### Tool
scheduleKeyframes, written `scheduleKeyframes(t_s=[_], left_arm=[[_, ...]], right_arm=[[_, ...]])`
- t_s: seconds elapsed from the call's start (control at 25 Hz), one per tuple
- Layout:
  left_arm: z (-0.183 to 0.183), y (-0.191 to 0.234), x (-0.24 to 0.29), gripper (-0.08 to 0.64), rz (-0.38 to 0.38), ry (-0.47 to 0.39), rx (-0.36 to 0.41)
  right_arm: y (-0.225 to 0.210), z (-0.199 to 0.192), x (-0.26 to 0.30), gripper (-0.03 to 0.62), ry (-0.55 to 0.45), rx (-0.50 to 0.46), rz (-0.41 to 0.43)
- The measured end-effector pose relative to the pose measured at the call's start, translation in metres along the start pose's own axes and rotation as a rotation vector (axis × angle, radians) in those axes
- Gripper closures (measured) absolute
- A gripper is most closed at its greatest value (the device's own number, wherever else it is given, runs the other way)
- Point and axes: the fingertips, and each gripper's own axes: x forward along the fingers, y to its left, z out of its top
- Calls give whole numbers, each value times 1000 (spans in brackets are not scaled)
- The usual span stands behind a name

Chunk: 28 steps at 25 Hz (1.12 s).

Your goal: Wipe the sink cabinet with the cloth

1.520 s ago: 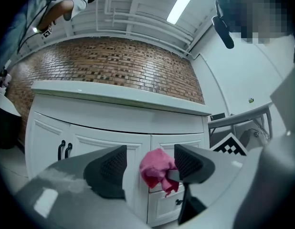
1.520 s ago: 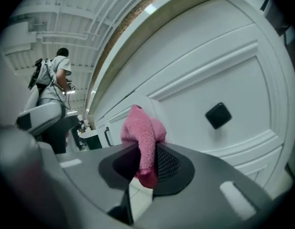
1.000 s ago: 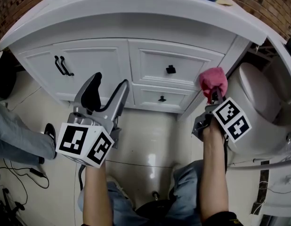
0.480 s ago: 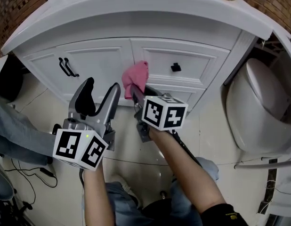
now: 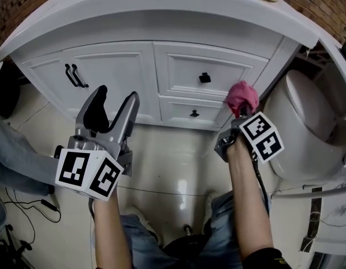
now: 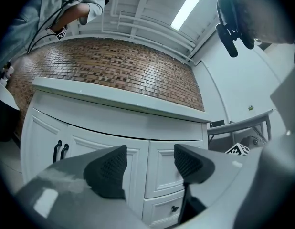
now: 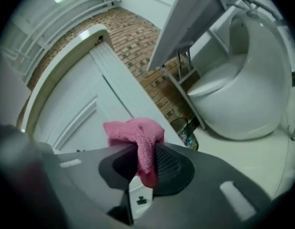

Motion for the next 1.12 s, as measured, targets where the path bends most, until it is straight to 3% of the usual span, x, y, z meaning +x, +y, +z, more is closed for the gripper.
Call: scheduleKeyframes(t_s=[0.08, 0.2, 0.32, 0.44, 0.52, 0.6, 0.68, 0.8, 1.0, 1.04, 1.12], left_arm=[[-1, -3, 1, 247, -4, 0, 4], [-3, -4, 2, 247, 1, 3, 2], [-5, -3, 2, 247, 7, 11, 2], [-9, -4, 1, 247, 13, 20, 6], [-11, -8, 2, 247, 3, 22, 3], [-13, -11, 4, 247, -9, 33, 12], [-13, -11, 5, 247, -14, 41, 22], [-9, -7, 5, 247, -16, 33, 13], [-7, -7, 4, 247, -17, 33, 13], [-7, -7, 4, 247, -19, 33, 18], [-7, -7, 4, 247, -18, 33, 25]], right_arm=[[-10, 11, 0, 526, -13, -3, -16], [3, -19, 5, 526, 85, 45, 44], [68, -88, 9, 526, 245, -7, 266], [145, -173, -2, 526, 433, -208, 527], [173, -207, -10, 526, 489, -305, 626], [180, -221, -8, 526, 515, -305, 642], [167, -214, 4, 526, 501, -270, 576], [120, -170, 25, 526, 408, -248, 392], [-18, -50, 32, 526, 204, -168, -49], [-38, -26, 31, 526, 160, -136, -95], [-58, 3, 30, 526, 117, -99, -107]])
